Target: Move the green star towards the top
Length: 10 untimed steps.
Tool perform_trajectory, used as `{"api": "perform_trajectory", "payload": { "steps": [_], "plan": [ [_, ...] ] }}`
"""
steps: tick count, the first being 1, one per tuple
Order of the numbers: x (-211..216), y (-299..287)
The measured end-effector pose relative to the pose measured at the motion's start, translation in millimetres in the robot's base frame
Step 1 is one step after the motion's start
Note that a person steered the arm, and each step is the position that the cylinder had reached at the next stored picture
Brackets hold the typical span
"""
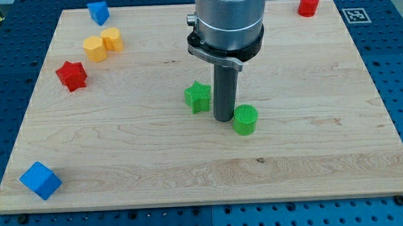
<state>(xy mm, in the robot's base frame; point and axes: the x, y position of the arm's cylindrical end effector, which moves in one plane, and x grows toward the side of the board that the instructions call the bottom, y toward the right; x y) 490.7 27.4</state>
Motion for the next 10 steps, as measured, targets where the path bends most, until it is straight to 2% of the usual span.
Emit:
{"api": "perform_trajectory", "payload": {
  "steps": [4,6,8,10],
  "plan": [
    [-15,-48],
    [-47,-33],
    [-61,-33],
    [-106,-35]
  ]
}}
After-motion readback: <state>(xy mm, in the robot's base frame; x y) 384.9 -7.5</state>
